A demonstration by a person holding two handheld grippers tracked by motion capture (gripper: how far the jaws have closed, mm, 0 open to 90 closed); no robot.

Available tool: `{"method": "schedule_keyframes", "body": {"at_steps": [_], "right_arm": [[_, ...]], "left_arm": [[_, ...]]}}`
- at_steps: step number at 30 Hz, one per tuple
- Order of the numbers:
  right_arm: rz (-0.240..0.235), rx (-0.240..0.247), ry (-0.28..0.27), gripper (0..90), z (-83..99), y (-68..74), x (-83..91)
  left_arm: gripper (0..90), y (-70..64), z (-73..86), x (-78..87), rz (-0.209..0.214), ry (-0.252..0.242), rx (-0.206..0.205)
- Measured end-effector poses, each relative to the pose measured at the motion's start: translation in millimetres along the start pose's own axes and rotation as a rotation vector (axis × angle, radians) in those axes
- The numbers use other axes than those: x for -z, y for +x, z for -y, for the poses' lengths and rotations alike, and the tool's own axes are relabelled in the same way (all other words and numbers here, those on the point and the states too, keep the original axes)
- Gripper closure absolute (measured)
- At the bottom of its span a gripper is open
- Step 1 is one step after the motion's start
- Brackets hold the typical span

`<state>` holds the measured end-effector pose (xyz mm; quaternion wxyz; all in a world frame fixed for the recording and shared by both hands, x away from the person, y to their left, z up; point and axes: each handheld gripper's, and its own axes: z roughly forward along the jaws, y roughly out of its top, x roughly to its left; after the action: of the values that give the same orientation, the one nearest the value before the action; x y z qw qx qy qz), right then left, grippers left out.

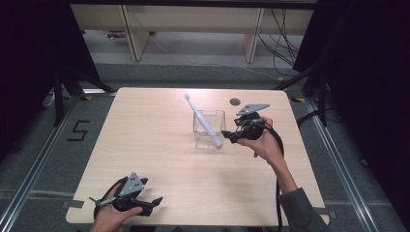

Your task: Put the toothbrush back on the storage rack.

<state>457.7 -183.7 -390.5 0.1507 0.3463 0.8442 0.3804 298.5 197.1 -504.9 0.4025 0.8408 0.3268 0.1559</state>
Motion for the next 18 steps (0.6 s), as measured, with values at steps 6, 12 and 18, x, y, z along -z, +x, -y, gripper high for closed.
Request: {"method": "schedule_keyframes", "body": {"at_steps": [6,12,18], "right_arm": [[-0.001,-0.008,-0.016,30.4,6.3,0.5,2.9],[-0.005,0.005,-0.024,29.8,11.3,0.8,6.0],[-0.001,0.005,-0.036,29.3,16.9,0.6,8.2]], "left_arm": [[15.1,0.0,0.0,0.0,0.000,0.001,0.000],[15.1,-0.4,-0.3,0.0,0.008,-0.001,0.009],[15.1,-0.4,-0.6,0.4,0.006,0.005,0.008]]}}
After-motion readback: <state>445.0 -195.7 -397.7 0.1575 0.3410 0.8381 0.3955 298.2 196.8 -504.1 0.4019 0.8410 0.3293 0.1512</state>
